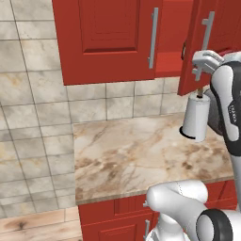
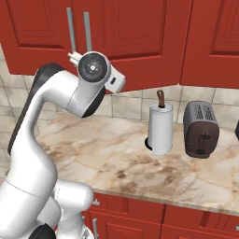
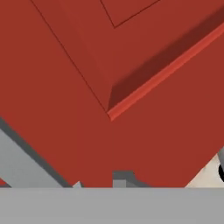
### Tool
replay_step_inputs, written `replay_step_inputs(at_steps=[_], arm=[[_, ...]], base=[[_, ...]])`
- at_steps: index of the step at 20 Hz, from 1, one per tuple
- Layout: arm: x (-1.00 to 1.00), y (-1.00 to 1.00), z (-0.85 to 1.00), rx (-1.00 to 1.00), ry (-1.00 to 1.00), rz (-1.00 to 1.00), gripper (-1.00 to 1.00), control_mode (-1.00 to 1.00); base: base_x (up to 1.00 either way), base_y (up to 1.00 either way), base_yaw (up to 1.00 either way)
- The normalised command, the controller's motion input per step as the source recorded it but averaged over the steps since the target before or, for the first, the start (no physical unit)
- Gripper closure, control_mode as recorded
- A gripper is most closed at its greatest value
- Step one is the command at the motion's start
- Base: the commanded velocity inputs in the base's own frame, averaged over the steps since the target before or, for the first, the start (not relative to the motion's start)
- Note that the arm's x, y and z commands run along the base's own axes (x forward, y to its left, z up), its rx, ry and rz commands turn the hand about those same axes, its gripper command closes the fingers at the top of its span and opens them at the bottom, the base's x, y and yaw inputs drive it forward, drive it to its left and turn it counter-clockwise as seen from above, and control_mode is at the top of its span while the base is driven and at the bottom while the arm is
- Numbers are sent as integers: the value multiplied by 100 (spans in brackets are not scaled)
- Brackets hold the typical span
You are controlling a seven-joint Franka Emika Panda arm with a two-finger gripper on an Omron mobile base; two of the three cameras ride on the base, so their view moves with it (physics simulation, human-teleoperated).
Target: Move the ketchup and ketchup from the cabinet to the dining counter.
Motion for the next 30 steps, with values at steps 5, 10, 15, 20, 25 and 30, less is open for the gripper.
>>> replay_step_inputs(at_steps=[5,10,15,20,25,30], arm=[[-24,-87,-15,17,-1,5,100,-100],[-26,-87,-13,14,-3,6,100,-100],[-30,-88,-10,12,-3,5,100,-100],[-26,-87,-5,13,0,3,100,-100],[-21,-73,-8,9,0,3,100,-100],[-8,-28,-13,-2,0,0,100,-100]], base=[[0,0,0],[0,0,0],[0,0,0],[0,0,0],[0,0,0],[0,0,0]])
